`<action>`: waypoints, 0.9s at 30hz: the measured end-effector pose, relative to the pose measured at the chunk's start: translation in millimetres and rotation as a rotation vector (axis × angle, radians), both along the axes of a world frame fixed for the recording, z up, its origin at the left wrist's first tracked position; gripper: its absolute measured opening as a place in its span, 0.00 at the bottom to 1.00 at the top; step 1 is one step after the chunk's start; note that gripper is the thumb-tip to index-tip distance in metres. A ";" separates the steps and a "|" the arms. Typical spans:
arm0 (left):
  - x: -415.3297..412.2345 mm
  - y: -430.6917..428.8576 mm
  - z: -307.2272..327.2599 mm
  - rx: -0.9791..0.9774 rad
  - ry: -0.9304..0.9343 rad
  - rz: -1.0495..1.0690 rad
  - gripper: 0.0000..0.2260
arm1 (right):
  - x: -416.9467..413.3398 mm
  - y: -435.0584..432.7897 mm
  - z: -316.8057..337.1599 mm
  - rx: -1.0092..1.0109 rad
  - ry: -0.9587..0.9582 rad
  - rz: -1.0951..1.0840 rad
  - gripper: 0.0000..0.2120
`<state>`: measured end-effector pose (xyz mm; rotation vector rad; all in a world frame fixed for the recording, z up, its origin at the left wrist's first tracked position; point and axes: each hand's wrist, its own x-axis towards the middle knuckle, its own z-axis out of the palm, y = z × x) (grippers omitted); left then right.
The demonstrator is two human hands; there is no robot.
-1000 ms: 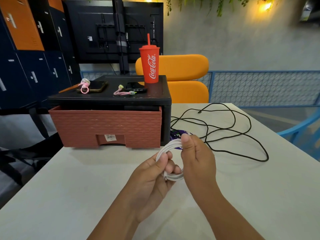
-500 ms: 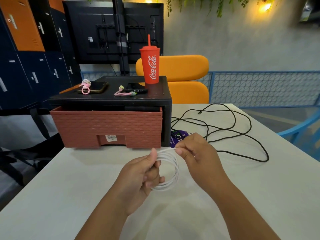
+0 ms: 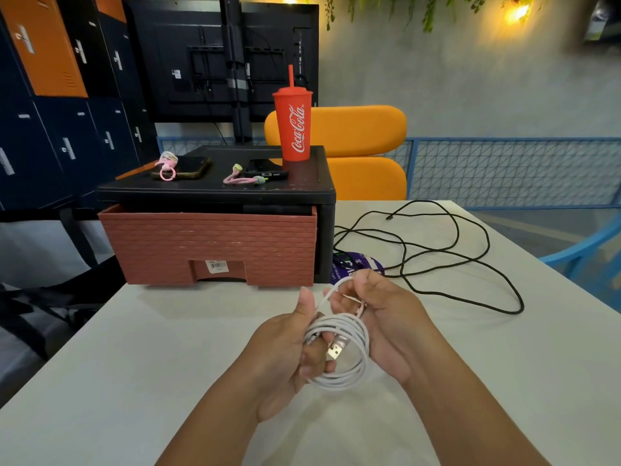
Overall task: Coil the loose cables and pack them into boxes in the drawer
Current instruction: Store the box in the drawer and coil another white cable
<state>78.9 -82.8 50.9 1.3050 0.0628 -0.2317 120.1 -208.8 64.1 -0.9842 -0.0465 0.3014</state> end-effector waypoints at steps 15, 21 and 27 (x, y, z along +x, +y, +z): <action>1.5 2.1 4.0 0.082 -0.044 0.342 0.31 | -2.7 1.5 -3.2 -0.292 0.026 0.212 0.11; 2.0 3.1 6.7 0.007 -0.094 0.297 0.26 | -3.4 3.0 -4.5 -0.317 0.028 0.194 0.15; 6.5 10.2 3.6 -0.007 -0.145 0.440 0.24 | -12.2 17.2 -10.0 -0.570 -0.100 0.235 0.11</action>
